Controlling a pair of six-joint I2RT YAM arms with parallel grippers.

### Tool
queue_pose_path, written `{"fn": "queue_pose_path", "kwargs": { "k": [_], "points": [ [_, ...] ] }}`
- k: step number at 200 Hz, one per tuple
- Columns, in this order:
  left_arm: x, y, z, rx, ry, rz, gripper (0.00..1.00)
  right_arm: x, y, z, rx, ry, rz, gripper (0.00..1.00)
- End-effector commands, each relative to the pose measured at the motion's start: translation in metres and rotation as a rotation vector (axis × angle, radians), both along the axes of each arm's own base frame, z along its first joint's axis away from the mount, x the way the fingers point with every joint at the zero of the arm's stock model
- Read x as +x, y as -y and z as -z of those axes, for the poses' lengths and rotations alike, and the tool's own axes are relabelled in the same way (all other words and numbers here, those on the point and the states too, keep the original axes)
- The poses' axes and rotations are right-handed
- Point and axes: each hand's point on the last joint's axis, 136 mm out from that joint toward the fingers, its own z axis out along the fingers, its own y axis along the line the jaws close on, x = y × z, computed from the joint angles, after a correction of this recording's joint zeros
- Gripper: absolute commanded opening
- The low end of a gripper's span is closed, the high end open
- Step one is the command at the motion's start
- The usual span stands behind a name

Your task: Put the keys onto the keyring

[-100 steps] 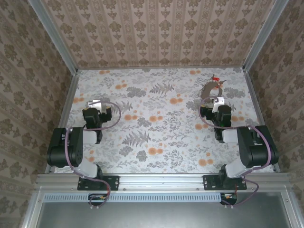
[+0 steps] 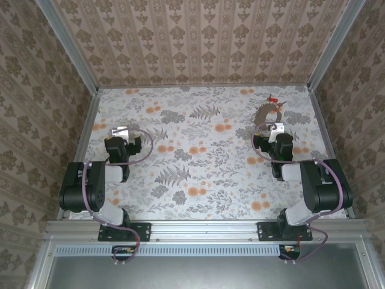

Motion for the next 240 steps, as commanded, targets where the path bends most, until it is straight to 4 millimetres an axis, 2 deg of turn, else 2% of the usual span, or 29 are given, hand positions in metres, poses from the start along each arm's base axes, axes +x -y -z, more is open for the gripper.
{"fn": "queue_pose_path", "kwargs": {
  "k": [1,70,82,89,92,100,117,134,149,165,178,196,216,240],
  "points": [
    [0.006,0.004,-0.011,-0.017,0.035,0.014,1.0,0.005,-0.003,-0.01,0.003,0.029,-0.004,1.0],
    [0.005,0.004,-0.011,-0.02,0.036,0.018,1.0,0.005,-0.003,-0.011,0.012,0.034,-0.009,1.0],
    [0.005,0.004,-0.016,0.0,0.048,0.007,1.0,0.0,0.001,-0.023,0.009,0.065,0.011,1.0],
    [0.003,0.005,-0.022,0.025,0.045,-0.005,1.0,-0.008,0.002,-0.031,0.003,0.071,0.02,0.99],
    [0.002,0.007,-0.026,0.037,0.043,-0.007,1.0,-0.01,0.004,-0.043,0.003,0.095,0.032,1.0],
    [-0.001,0.011,-0.036,0.069,0.019,-0.017,1.0,-0.016,0.011,-0.057,0.006,0.106,0.076,1.0],
    [-0.007,0.023,-0.066,0.061,0.008,-0.015,1.0,-0.021,0.023,-0.085,0.049,0.104,0.163,1.0],
    [-0.018,0.041,-0.095,-0.053,0.011,0.026,1.0,-0.021,0.02,-0.102,0.105,0.044,0.17,1.0],
    [-0.031,0.054,-0.121,-0.153,-0.017,0.073,1.0,-0.02,0.024,-0.11,0.178,-0.027,0.221,1.0],
    [-0.042,0.049,-0.149,-0.232,-0.032,0.023,1.0,-0.012,0.017,-0.106,0.244,-0.067,0.194,1.0],
    [-0.053,0.037,-0.157,-0.301,-0.075,-0.074,1.0,-0.006,0.016,-0.097,0.272,-0.136,0.201,1.0],
    [-0.049,0.055,-0.168,-0.36,-0.102,0.074,1.0,0.008,0.01,-0.081,0.282,-0.258,0.183,0.89],
    [-0.042,0.076,-0.159,-0.384,-0.157,0.197,1.0,0.025,0.008,-0.051,0.274,-0.385,0.175,0.8],
    [-0.042,0.095,-0.134,-0.391,-0.242,0.261,1.0,0.049,0.004,-0.019,0.257,-0.537,0.159,0.71]
  ]
}}
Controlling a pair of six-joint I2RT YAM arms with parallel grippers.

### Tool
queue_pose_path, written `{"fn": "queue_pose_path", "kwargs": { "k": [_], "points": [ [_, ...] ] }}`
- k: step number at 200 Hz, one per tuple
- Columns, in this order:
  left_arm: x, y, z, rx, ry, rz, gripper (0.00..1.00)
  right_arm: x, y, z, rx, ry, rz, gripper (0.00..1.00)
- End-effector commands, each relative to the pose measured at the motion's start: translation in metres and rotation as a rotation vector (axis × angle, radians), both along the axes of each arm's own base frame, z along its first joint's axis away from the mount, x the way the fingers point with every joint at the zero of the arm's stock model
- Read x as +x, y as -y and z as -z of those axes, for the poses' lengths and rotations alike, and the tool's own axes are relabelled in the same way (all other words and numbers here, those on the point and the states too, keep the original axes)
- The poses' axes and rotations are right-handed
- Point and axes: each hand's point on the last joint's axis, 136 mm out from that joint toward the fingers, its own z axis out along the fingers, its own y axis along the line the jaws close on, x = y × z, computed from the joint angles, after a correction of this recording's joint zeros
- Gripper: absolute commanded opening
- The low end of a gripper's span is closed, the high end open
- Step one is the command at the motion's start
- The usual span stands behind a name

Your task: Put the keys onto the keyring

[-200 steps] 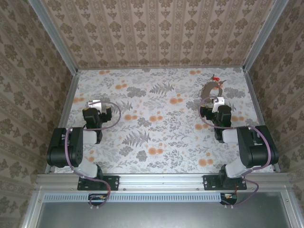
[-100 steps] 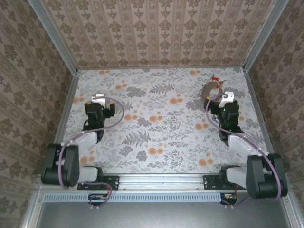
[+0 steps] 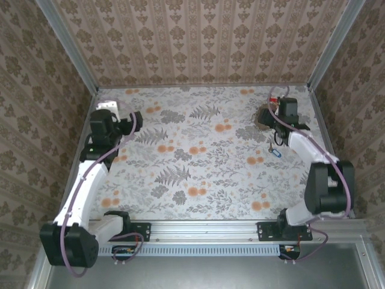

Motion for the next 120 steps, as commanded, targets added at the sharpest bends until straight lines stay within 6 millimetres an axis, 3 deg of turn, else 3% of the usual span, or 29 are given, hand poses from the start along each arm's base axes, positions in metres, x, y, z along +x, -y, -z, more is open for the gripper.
{"fn": "queue_pose_path", "kwargs": {
  "k": [1,21,40,69,95,120],
  "points": [
    [-0.013,0.031,0.037,-0.057,-0.152,0.143,1.0,0.003,-0.007,0.037,0.035,-0.204,-0.041,0.71],
    [-0.014,0.039,0.052,-0.097,-0.176,0.14,1.0,0.026,-0.015,0.058,0.078,-0.266,-0.066,0.68],
    [-0.016,0.046,0.058,-0.095,-0.203,0.154,1.0,0.046,-0.019,0.07,0.117,-0.293,-0.06,0.74],
    [-0.016,0.035,0.065,-0.034,-0.249,0.087,1.0,0.067,-0.024,0.096,0.159,-0.37,-0.06,0.79],
    [-0.019,0.019,0.07,0.013,-0.264,0.012,1.0,0.069,-0.039,0.105,0.2,-0.409,-0.101,0.81],
    [-0.019,0.014,0.071,0.035,-0.266,-0.01,1.0,0.054,-0.049,0.119,0.228,-0.479,-0.1,0.82]
  ]
}}
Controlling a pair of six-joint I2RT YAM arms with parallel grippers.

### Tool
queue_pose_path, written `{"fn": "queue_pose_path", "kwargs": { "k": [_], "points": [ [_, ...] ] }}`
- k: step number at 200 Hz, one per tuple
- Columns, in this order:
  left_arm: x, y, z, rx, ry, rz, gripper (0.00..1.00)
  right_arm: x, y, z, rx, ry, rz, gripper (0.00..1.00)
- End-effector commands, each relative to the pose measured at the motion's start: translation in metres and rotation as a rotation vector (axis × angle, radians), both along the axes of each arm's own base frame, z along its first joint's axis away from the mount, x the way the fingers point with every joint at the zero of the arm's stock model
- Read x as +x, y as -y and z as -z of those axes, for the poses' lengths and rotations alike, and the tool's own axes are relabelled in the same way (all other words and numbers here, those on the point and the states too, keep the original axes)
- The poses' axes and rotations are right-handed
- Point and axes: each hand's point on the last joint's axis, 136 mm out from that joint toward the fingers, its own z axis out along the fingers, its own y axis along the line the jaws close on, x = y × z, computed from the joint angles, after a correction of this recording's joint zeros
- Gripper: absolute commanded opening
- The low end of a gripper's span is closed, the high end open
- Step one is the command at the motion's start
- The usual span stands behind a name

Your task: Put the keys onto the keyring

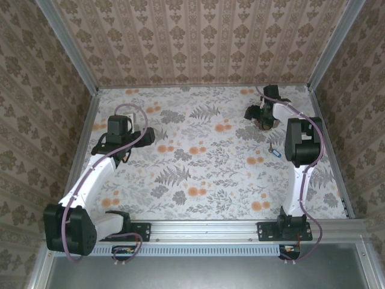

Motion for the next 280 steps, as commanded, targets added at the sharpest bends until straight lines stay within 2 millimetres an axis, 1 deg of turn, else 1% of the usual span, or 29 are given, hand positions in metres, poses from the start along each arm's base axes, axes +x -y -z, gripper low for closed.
{"fn": "queue_pose_path", "kwargs": {
  "k": [1,9,38,45,51,77,102,119,131,147,155,164,176,187,194,207,223,228,231,244,259,271,280],
  "points": [
    [0.002,-0.01,-0.01,0.034,0.011,-0.053,1.0,-0.023,-0.019,0.012,0.064,-0.118,-0.01,0.82],
    [0.002,-0.01,-0.009,0.035,0.008,-0.053,1.0,-0.029,-0.024,0.015,0.078,-0.132,-0.019,0.82],
    [0.003,-0.011,-0.007,0.041,0.001,-0.06,1.0,-0.054,-0.066,0.017,0.131,-0.154,-0.165,0.83],
    [0.003,-0.012,-0.006,0.042,-0.001,-0.062,1.0,-0.061,-0.07,0.017,0.09,-0.174,-0.186,0.84],
    [0.003,-0.012,-0.005,0.045,-0.003,-0.066,1.0,-0.068,-0.08,0.016,0.079,-0.183,-0.225,0.84],
    [0.003,-0.016,-0.001,0.061,-0.014,-0.084,1.0,-0.102,-0.13,0.018,0.106,-0.235,-0.357,0.84],
    [0.003,-0.019,0.002,0.076,-0.023,-0.096,1.0,-0.152,-0.188,0.028,0.119,-0.298,-0.487,0.84],
    [0.003,-0.021,0.008,0.083,-0.036,-0.102,1.0,-0.187,-0.23,0.027,0.134,-0.33,-0.572,0.84],
    [0.002,-0.019,0.015,0.088,-0.052,-0.095,1.0,-0.212,-0.265,0.018,0.179,-0.361,-0.629,0.84],
    [0.002,-0.02,0.021,0.108,-0.08,-0.1,1.0,-0.24,-0.314,-0.008,0.254,-0.337,-0.726,0.86],
    [0.002,-0.021,0.023,0.115,-0.088,-0.109,1.0,-0.248,-0.331,-0.022,0.261,-0.31,-0.769,0.88],
    [0.002,-0.021,0.025,0.116,-0.092,-0.112,1.0,-0.252,-0.339,-0.037,0.253,-0.282,-0.797,0.89],
    [0.002,-0.021,0.026,0.116,-0.094,-0.109,1.0,-0.245,-0.335,-0.053,0.224,-0.239,-0.788,0.89],
    [0.002,-0.02,0.026,0.112,-0.092,-0.104,1.0,-0.235,-0.322,-0.063,0.202,-0.194,-0.759,0.9],
    [0.001,-0.018,0.025,0.108,-0.088,-0.098,1.0,-0.225,-0.309,-0.067,0.184,-0.162,-0.731,0.9],
    [0.001,-0.015,0.024,0.101,-0.079,-0.081,1.0,-0.205,-0.275,-0.061,0.117,-0.135,-0.643,0.89],
    [0.002,-0.001,0.02,0.076,-0.058,-0.017,1.0,-0.187,-0.239,-0.052,0.089,-0.15,-0.557,0.86],
    [0.002,0.005,0.017,0.071,-0.046,0.011,1.0,-0.186,-0.232,-0.047,0.088,-0.164,-0.545,0.85],
    [0.002,0.008,0.017,0.071,-0.044,0.025,1.0,-0.182,-0.226,-0.047,0.089,-0.163,-0.53,0.84],
    [-0.001,0.021,0.013,0.079,-0.02,0.085,1.0,-0.177,-0.211,-0.043,0.083,-0.168,-0.502,0.8],
    [-0.004,0.032,0.009,0.097,0.008,0.138,1.0,-0.168,-0.185,-0.045,0.036,-0.151,-0.447,0.78],
    [-0.007,0.037,0.006,0.115,0.029,0.174,1.0,-0.158,-0.155,-0.05,-0.023,-0.12,-0.355,0.72],
    [-0.008,0.041,0.002,0.128,0.05,0.2,1.0,-0.15,-0.123,-0.053,-0.081,-0.105,-0.227,0.7]
  ]
}}
